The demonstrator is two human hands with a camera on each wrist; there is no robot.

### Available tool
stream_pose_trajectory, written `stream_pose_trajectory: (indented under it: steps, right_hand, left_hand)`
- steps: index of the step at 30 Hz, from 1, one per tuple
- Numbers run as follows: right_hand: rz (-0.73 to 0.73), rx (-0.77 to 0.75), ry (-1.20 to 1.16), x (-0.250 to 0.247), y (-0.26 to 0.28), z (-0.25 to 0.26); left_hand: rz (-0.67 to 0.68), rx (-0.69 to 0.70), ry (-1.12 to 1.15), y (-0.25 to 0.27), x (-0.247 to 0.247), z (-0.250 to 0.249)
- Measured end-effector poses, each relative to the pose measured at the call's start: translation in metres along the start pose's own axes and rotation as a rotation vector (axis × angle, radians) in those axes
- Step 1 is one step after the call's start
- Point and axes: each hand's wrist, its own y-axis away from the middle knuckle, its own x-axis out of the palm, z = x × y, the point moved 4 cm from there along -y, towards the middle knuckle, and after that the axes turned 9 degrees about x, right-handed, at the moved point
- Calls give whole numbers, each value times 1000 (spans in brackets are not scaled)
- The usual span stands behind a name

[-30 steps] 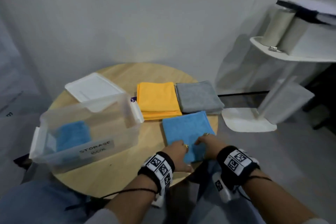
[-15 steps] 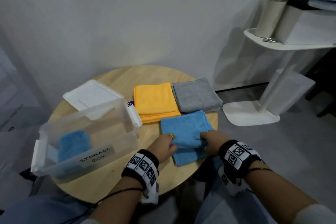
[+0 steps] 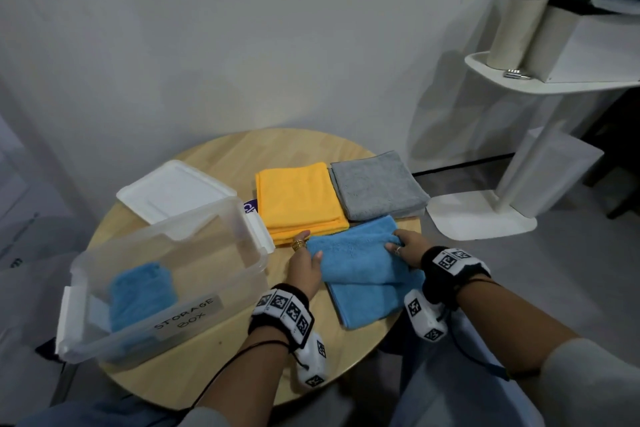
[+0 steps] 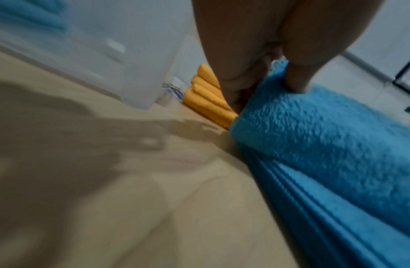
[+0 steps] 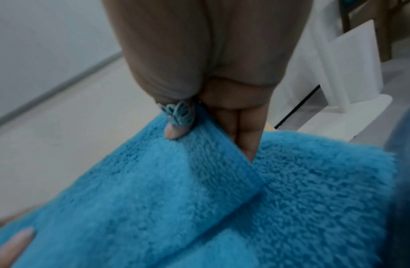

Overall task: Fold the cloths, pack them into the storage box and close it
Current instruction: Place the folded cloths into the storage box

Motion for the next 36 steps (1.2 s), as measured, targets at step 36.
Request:
stream_pose_trajectory:
  steps: [36]
  right_hand:
    - [314, -481, 82, 3, 39, 105]
  left_hand:
    - [115, 303, -79, 12, -85, -89]
